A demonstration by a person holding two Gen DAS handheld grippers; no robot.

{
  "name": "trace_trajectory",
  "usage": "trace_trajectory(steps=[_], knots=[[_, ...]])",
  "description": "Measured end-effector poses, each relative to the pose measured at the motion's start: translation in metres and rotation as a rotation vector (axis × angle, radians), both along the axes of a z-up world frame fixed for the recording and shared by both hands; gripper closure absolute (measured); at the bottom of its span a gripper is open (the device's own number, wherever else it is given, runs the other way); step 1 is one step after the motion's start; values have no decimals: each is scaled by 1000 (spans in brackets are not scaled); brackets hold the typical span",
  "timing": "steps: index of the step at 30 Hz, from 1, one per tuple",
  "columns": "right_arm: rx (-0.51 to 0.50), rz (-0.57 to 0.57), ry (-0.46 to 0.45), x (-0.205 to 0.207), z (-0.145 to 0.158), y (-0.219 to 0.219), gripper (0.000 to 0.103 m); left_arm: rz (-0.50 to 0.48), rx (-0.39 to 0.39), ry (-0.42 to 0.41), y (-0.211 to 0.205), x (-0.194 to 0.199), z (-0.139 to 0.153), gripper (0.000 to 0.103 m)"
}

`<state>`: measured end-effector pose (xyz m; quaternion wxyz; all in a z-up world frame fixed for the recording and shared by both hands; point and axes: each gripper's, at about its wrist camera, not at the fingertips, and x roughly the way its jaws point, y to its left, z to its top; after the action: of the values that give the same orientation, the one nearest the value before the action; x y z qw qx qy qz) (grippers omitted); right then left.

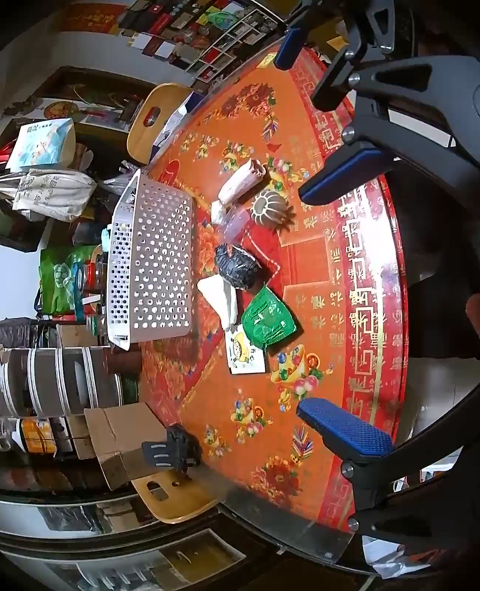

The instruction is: Organize soft objects

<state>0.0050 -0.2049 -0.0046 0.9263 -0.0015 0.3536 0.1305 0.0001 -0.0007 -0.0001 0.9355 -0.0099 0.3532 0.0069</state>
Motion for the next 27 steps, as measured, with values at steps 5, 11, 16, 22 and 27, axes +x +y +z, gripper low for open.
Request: trace_trajectory(steps=[5,11,16,22,27], knots=[[1,-5,-5,1,-1,0,0,1,-41,7,3,2,0,0],[-2,-3,-2,1,0,-1,0,-19,-19,7,-1,1,-1,0],[-1,-8,-1,0,2,-4,0,-18,-17,6,-2,0,-2,0],[11,-7,-3,2,-1,-3,0,-22,-25,9,-2,0,-2,0],[14,-5,-2,1,0,-5,0,-26,-27,13,-2,0,-3,0]])
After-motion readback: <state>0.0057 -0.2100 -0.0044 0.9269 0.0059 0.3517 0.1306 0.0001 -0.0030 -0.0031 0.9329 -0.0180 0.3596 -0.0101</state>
